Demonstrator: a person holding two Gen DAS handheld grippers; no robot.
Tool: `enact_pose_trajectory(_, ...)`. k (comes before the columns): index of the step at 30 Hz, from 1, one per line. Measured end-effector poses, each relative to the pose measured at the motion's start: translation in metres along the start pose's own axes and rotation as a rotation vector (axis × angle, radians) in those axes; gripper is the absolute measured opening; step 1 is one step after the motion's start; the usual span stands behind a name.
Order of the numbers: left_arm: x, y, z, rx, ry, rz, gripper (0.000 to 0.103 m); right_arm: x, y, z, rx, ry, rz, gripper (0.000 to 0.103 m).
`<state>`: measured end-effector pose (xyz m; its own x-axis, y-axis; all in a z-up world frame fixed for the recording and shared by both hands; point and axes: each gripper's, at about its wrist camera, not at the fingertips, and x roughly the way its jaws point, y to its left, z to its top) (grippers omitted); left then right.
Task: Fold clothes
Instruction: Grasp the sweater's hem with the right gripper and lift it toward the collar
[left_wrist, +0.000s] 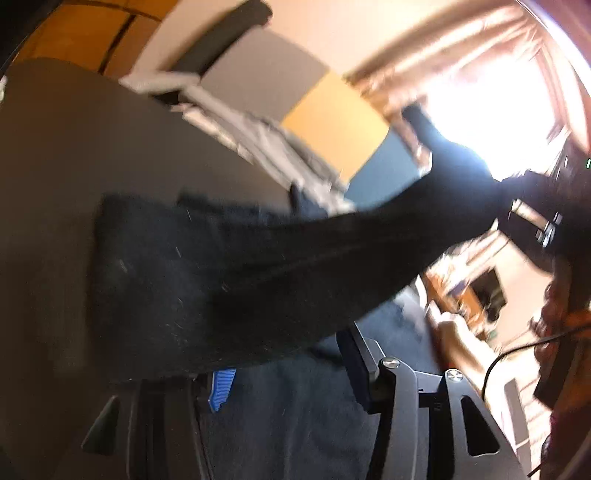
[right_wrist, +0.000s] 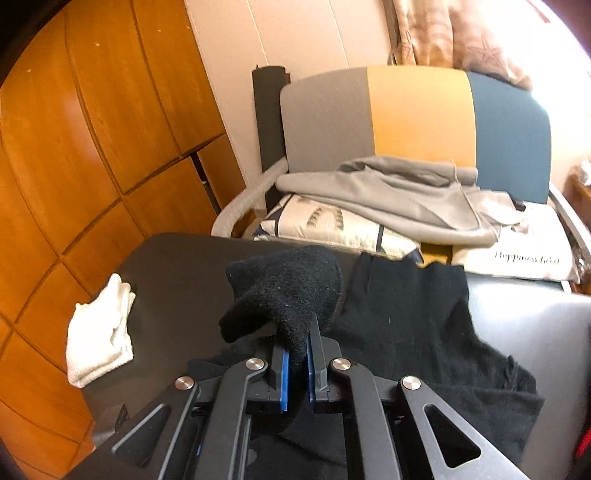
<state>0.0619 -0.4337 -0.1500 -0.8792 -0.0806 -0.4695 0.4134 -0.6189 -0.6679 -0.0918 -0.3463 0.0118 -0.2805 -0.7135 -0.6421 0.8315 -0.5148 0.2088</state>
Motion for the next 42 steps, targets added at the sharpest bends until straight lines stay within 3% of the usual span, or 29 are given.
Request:
enact_pose_trajectory(5, -0.013, 0.015, 0.014, -0.083, -0.056, -0.066, 0.053, -0.020, -0.008, 0.017, -0.013, -0.058, -0.032, 0.007)
enact_pose_trajectory(8, -0.016, 0.026, 0.013, -0.120, -0.049, -0.055, 0.053, -0.031, -0.028, 0.020, 0.016, -0.089, -0.066, 0.007)
enact_pose_trajectory(13, -0.016, 0.031, -0.001, -0.105, -0.012, -0.029, 0.053, -0.027, -0.081, -0.010, 0.148, -0.062, -0.115, 0.007)
enact_pose_trajectory(23, -0.012, 0.016, -0.031, -0.027, 0.083, -0.024, 0.053, -0.002, -0.173, -0.107, 0.414, 0.059, -0.193, 0.007)
enact_pose_trajectory(35, 0.009, 0.004, -0.016, -0.076, 0.095, -0.033, 0.057, 0.010, -0.195, -0.159, 0.499, 0.091, -0.200, 0.008)
enact_pose_trajectory(42, 0.016, -0.011, -0.004, 0.059, 0.057, 0.046, 0.057, 0.002, -0.189, -0.147, 0.434, 0.071, -0.216, 0.008)
